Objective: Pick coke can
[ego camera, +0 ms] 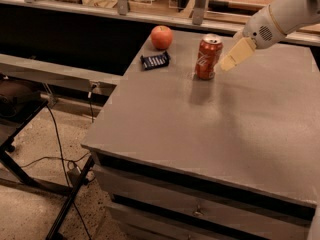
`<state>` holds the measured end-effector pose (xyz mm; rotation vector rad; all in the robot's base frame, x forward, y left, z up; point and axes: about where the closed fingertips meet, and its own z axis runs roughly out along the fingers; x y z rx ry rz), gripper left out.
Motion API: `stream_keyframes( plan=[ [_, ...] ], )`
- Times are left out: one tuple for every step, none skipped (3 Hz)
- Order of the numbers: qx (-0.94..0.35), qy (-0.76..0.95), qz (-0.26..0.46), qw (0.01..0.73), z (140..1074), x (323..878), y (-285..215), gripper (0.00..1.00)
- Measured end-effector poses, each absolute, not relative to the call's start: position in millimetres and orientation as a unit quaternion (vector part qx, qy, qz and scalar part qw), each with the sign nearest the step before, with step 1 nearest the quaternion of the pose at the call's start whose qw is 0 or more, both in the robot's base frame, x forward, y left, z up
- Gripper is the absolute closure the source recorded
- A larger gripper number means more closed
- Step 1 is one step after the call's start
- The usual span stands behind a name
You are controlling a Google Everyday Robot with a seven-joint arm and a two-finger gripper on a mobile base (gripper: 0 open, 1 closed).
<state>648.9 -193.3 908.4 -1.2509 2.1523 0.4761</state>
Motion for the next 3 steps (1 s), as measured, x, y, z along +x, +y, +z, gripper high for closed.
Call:
stream_keyframes(
  plan=[
    [-0.471, 0.803, 0.182, 0.315, 914, 650, -191, 0.0],
    [-0.472, 0.788, 0.195, 0.344, 923, 657, -177, 0.0],
    [-0.473, 0.778, 0.2, 0.362, 927, 663, -163, 0.0]
  ],
)
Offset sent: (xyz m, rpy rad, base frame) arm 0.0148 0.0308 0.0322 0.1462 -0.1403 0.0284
